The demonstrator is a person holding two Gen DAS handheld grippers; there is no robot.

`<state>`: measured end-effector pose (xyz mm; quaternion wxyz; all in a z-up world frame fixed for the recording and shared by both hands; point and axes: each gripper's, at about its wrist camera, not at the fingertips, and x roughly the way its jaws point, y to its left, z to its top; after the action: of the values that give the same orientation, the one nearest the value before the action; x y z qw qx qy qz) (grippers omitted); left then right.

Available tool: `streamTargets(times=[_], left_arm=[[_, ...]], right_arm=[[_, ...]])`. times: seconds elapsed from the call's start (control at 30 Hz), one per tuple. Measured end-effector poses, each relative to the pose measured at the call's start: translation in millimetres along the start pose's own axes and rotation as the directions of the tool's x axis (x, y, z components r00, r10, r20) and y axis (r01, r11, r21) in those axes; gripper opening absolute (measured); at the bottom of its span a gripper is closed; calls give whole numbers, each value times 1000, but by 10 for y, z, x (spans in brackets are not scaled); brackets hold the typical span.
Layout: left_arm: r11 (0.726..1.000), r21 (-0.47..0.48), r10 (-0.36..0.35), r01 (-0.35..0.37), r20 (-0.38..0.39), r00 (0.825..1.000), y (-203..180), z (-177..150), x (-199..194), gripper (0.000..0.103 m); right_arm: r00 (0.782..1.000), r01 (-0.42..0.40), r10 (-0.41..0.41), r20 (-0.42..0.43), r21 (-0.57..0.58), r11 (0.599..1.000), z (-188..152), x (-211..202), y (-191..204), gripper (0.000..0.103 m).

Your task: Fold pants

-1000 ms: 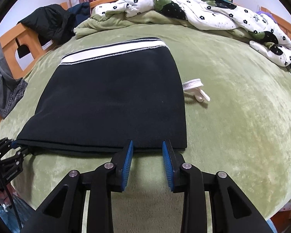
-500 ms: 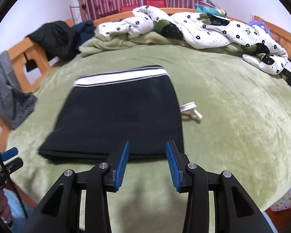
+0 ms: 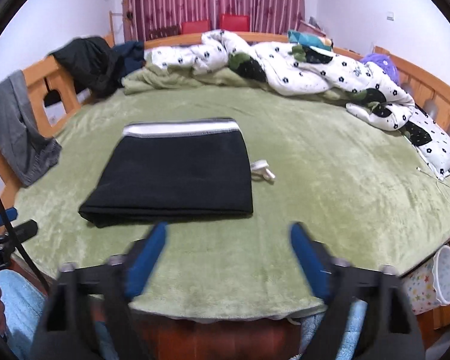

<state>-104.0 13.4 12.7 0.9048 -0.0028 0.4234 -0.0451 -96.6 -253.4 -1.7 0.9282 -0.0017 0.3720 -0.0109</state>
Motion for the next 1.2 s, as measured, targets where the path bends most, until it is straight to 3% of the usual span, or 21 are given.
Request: streamTargets(times=[0.2,1.2], left_arm=[[1000,4,-7,7,16,1000,-68,9,-93,91],[1000,3,15,-15,29,999,-16,29,-98,91]], right_arm=[[999,45,-45,-17,-24,999,-50,-38,-3,89],[998,57,-57,-34,-17,998,-87,-32,45,90]])
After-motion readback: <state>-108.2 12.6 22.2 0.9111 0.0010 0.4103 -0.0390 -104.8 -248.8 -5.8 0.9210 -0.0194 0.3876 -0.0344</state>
